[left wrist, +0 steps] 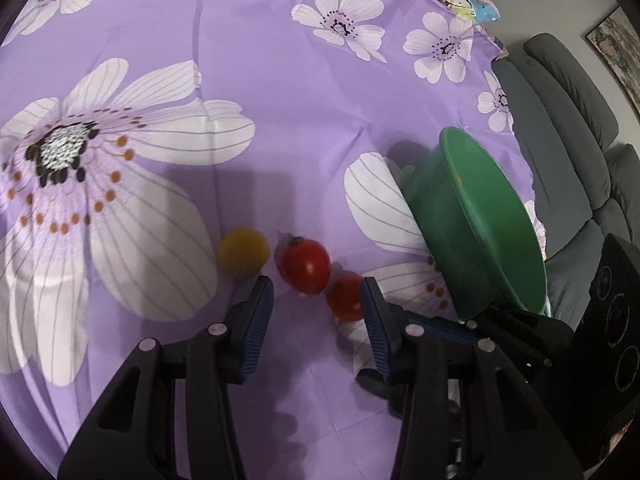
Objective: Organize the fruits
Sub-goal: 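Grasp a red cherry tomato with the left tool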
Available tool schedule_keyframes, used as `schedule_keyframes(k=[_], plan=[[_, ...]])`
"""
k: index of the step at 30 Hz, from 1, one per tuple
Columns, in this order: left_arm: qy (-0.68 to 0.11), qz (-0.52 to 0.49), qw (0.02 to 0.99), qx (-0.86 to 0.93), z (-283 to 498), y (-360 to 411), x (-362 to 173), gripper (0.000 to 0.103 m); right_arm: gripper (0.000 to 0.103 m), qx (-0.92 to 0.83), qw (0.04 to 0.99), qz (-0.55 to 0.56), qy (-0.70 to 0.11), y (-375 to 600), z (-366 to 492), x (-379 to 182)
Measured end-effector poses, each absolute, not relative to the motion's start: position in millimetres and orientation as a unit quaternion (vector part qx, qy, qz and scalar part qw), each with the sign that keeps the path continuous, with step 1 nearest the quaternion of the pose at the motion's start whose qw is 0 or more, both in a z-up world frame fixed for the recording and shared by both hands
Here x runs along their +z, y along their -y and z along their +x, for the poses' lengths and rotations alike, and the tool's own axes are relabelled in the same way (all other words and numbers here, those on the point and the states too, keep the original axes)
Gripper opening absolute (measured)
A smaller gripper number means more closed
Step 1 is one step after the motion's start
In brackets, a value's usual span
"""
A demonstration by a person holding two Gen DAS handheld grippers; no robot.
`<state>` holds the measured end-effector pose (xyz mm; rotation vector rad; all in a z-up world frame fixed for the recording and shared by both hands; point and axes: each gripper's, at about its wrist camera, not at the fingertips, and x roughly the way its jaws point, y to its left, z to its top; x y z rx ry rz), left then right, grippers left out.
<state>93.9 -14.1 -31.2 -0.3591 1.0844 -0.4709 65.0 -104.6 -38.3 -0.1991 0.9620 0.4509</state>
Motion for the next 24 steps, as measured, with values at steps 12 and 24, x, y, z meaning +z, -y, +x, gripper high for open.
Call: schedule_keyframes(k=[12,24], plan=[[-0.505,-0.187,0.815,-0.213,111,17,-38,0.036,0.038,0.203,0.857,-0.118,-0.458,91,81,-43],[-0.498,-0.183,0.819,-0.218,112,13,-41,0.026,0.038,0.192,0.856,-0.13,-0.463,84,97,-47]])
